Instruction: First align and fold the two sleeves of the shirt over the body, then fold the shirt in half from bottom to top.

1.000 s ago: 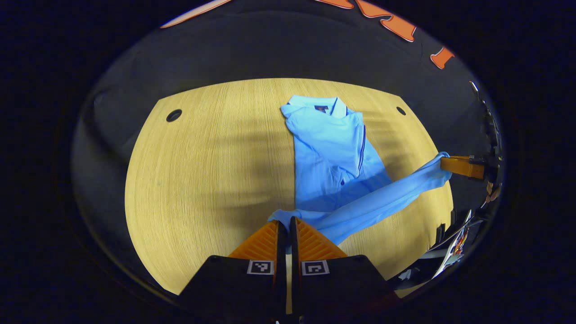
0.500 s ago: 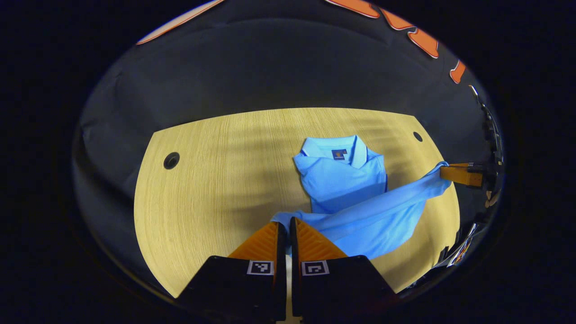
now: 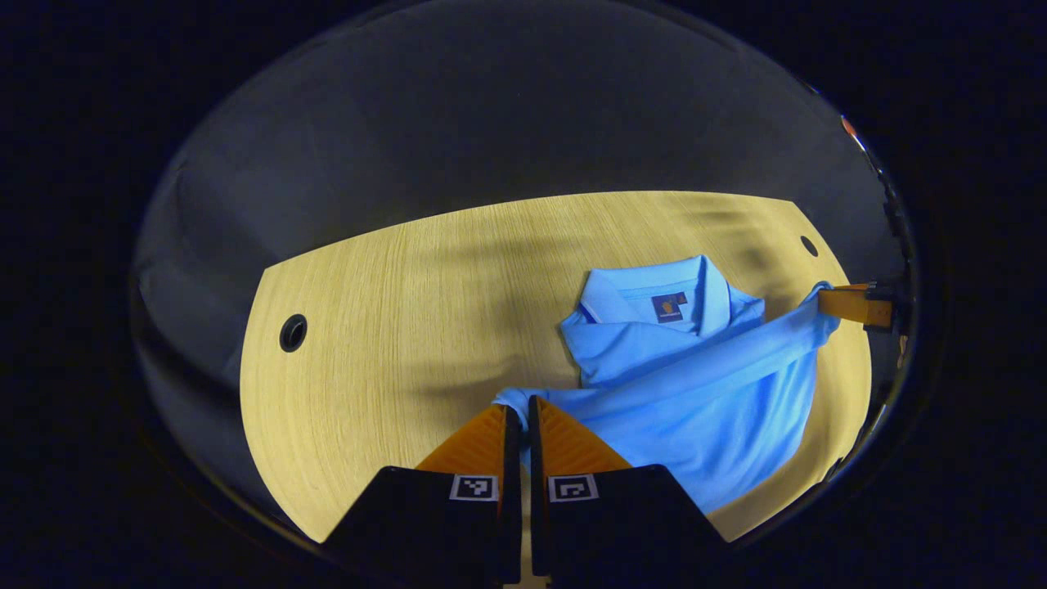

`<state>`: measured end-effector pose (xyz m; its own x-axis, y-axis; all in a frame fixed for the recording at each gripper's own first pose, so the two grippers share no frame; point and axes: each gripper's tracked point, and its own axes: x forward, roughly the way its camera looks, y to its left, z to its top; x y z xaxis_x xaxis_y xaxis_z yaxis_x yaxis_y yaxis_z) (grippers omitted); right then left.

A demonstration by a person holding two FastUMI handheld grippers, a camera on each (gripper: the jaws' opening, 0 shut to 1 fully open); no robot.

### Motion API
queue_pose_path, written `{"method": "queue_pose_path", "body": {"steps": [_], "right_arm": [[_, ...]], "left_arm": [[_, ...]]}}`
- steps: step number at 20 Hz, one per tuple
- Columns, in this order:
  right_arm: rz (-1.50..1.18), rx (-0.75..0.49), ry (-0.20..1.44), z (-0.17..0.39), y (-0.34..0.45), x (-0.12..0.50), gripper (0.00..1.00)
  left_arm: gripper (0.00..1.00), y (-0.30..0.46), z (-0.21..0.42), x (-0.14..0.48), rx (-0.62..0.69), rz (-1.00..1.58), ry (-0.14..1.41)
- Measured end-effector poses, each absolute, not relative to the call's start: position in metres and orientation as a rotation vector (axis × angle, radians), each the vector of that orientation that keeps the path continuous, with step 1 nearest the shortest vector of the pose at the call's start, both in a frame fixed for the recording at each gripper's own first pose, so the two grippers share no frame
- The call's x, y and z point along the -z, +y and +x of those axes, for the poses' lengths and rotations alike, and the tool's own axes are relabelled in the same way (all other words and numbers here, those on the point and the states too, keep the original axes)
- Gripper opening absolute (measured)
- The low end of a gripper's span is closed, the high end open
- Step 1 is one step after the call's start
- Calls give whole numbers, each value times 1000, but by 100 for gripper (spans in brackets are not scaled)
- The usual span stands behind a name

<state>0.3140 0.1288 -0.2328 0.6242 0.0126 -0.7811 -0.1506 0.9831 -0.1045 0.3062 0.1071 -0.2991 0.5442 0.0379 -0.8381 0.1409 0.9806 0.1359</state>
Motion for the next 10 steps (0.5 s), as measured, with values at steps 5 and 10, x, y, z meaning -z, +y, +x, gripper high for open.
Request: {"method": "queue_pose_path", "body": {"steps": [5, 10], "right_arm": [[-221, -90, 856, 320, 129, 238, 10], [-144, -120, 861, 294, 140, 223, 63]], "left_arm": [[14, 110, 320, 299, 38, 188, 928], [84, 112, 320, 269, -3, 146, 819]]}}
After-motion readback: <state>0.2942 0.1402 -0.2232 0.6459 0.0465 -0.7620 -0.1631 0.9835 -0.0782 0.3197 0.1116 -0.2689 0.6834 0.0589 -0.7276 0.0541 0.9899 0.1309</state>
